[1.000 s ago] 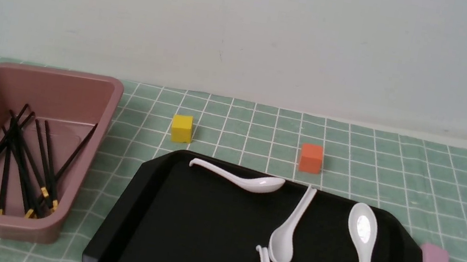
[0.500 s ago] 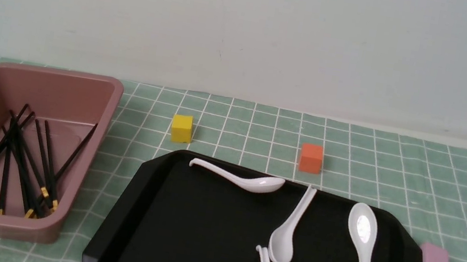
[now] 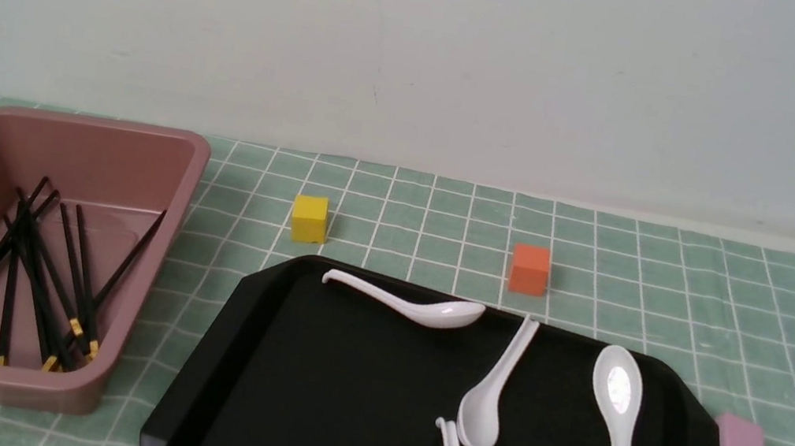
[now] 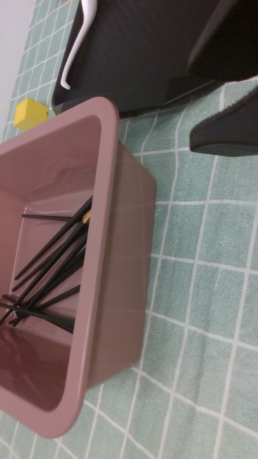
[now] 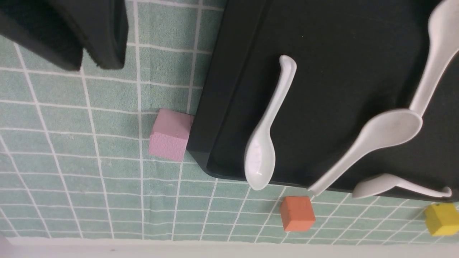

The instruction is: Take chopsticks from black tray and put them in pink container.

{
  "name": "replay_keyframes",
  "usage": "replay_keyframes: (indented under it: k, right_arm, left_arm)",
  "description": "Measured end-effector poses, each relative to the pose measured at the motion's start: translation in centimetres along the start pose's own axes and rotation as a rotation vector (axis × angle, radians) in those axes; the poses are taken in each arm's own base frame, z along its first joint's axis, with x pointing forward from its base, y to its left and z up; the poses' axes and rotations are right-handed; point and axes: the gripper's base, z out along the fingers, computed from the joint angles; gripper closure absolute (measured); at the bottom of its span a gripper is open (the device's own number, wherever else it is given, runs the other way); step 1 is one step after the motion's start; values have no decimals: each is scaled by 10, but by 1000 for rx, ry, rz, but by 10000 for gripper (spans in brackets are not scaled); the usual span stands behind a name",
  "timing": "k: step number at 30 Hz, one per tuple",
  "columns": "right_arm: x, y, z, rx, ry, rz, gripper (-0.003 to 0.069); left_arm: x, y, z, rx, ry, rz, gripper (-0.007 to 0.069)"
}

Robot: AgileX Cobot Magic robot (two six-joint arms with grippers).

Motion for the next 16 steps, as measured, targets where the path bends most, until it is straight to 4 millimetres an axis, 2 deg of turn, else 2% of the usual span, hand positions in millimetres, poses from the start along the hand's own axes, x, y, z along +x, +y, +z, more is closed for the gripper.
replay_keyframes:
  k: [16]
  right_arm:
    - [0, 0, 0, 0, 0, 0, 524]
  left_arm:
    - [0, 0, 0, 0, 0, 0, 386]
